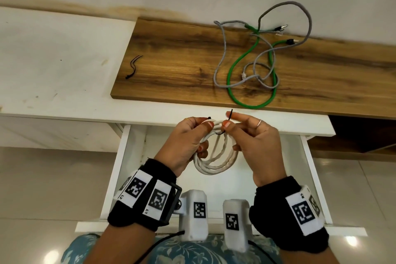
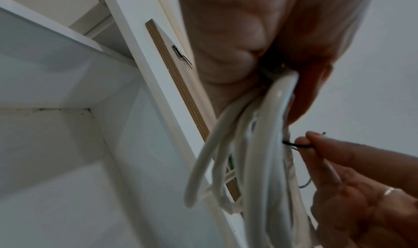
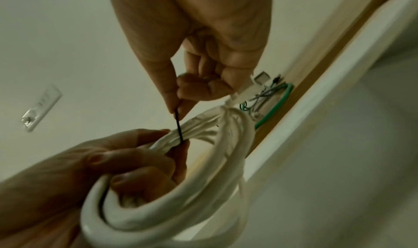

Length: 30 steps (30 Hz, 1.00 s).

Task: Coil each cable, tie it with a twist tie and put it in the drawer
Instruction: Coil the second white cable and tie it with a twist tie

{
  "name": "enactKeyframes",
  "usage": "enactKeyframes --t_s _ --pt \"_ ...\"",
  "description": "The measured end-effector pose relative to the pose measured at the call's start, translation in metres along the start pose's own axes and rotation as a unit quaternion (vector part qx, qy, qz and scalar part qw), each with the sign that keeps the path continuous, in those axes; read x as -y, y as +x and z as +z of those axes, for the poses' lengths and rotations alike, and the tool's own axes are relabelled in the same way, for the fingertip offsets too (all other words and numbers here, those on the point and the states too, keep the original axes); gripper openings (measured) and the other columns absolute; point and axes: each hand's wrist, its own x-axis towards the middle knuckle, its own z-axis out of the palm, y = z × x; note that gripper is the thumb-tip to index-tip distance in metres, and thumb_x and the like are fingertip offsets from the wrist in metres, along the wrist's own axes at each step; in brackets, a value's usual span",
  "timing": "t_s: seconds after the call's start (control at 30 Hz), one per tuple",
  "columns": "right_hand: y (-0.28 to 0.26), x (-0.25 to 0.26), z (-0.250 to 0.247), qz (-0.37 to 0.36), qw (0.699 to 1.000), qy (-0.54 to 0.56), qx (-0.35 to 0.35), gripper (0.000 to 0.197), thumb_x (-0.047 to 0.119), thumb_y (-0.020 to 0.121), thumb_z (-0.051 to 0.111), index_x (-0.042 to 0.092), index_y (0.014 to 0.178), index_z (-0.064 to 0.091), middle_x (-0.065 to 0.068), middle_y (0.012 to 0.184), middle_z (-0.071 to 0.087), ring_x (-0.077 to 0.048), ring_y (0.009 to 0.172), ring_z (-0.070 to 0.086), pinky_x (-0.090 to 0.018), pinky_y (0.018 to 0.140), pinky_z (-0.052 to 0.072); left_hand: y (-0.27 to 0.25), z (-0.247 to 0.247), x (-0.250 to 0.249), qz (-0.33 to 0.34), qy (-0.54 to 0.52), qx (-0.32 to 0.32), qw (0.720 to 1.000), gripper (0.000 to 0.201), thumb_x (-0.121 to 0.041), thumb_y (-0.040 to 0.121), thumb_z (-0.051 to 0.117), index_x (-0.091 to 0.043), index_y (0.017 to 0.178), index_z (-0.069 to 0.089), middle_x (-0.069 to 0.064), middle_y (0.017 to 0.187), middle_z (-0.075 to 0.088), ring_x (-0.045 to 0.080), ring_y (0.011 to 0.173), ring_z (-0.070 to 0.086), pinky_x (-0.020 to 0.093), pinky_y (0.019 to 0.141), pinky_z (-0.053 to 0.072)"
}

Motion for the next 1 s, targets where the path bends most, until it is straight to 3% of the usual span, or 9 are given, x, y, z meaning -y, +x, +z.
enactKeyframes --t_s 0.13,0.27,0.4,0.47,0.53,0.6,0.67,0.8,1.0 --pt "0.002 -0.001 0.000 -0.016 1.000 -0.018 -0.007 0.024 0.017 0.078 0.075 0.019 0.092 0.057 0.000 0.074 0.074 -0.011 0.062 0.062 -0.025 0.058 0.051 0.000 0.000 0.000 0.013 0.023 -0.016 1.000 0.013 -0.014 0.095 0.053 -0.005 0.105 0.053 0.005 0.071 0.047 0.005 0.038 0.036 0.022 0.043 0.034" --pt "0.001 -0.005 0.003 -0.048 0.998 -0.027 -0.010 0.013 0.011 0.079 0.074 0.020 0.084 0.066 0.000 0.077 0.074 -0.013 0.072 0.070 -0.026 0.070 0.055 0.000 0.000 0.002 0.022 0.061 -0.019 0.998 0.013 -0.016 0.095 0.054 -0.008 0.104 0.053 0.009 0.076 0.049 0.005 0.039 0.038 0.024 0.045 0.035" --pt "0.000 -0.007 0.004 -0.106 0.988 -0.110 -0.014 0.016 0.013 0.084 0.069 0.029 0.087 0.069 0.007 0.080 0.073 -0.014 0.076 0.070 -0.030 0.075 0.057 -0.001 0.002 0.004 0.037 0.107 -0.026 0.993 0.013 -0.020 0.095 0.054 -0.011 0.104 0.055 -0.003 0.061 0.049 0.006 0.043 0.040 0.025 0.046 0.036" --pt "0.000 -0.007 0.003 -0.148 0.972 -0.183 -0.011 0.014 0.016 0.086 0.067 0.028 0.092 0.071 0.012 0.079 0.071 -0.012 0.067 0.065 -0.026 0.067 0.055 -0.002 0.003 0.003 0.044 0.117 -0.026 0.992 0.011 -0.020 0.095 0.054 -0.013 0.103 0.055 -0.005 0.057 0.049 0.007 0.044 0.040 0.024 0.046 0.035" --pt "0.000 -0.007 0.003 -0.188 0.950 -0.249 -0.010 0.013 0.016 0.086 0.065 0.021 0.096 0.073 0.013 0.075 0.067 -0.002 0.060 0.057 -0.011 0.057 0.043 -0.002 0.003 0.002 0.050 0.133 -0.025 0.990 0.012 -0.020 0.095 0.053 -0.013 0.104 0.055 -0.005 0.058 0.048 0.008 0.047 0.039 0.024 0.046 0.035" --pt "0.000 -0.007 0.003 -0.218 0.930 -0.295 -0.013 0.013 0.017 0.086 0.063 0.018 0.095 0.073 0.012 0.075 0.064 0.005 0.060 0.052 -0.006 0.057 0.036 -0.003 0.004 0.001 0.056 0.152 -0.023 0.986 0.014 -0.021 0.095 0.053 -0.012 0.106 0.055 -0.002 0.058 0.046 0.010 0.048 0.038 0.025 0.046 0.034" --pt "0.000 -0.008 0.005 -0.236 0.915 -0.326 -0.022 0.018 0.025 0.084 0.059 0.019 0.093 0.073 0.009 0.077 0.066 0.002 0.058 0.048 -0.007 0.060 0.034 -0.003 0.004 0.001 0.064 0.167 -0.019 0.984 0.016 -0.021 0.096 0.052 -0.012 0.108 0.054 -0.001 0.058 0.045 0.011 0.047 0.038 0.025 0.046 0.034" --pt "0.000 -0.010 0.006 -0.254 0.893 -0.371 -0.031 0.024 0.030 0.081 0.054 0.017 0.091 0.073 0.003 0.079 0.068 -0.014 0.073 0.056 -0.028 0.065 0.044 -0.003 0.005 0.002 0.090 0.207 -0.026 0.974 0.013 -0.021 0.096 0.052 -0.014 0.107 0.054 -0.004 0.061 0.050 0.007 0.044 0.041 0.017 0.043 0.036" --pt "0.000 -0.014 0.009 -0.300 0.845 -0.438 -0.066 0.019 0.026 0.082 0.059 0.015 0.088 0.073 0.001 0.075 0.065 -0.018 0.072 0.054 -0.015 0.064 0.025 -0.001 0.003 0.005 0.107 0.234 -0.031 0.966 0.010 -0.022 0.096 0.052 -0.018 0.105 0.053 -0.009 0.068 0.051 -0.001 0.041 0.044 0.013 0.045 0.037"
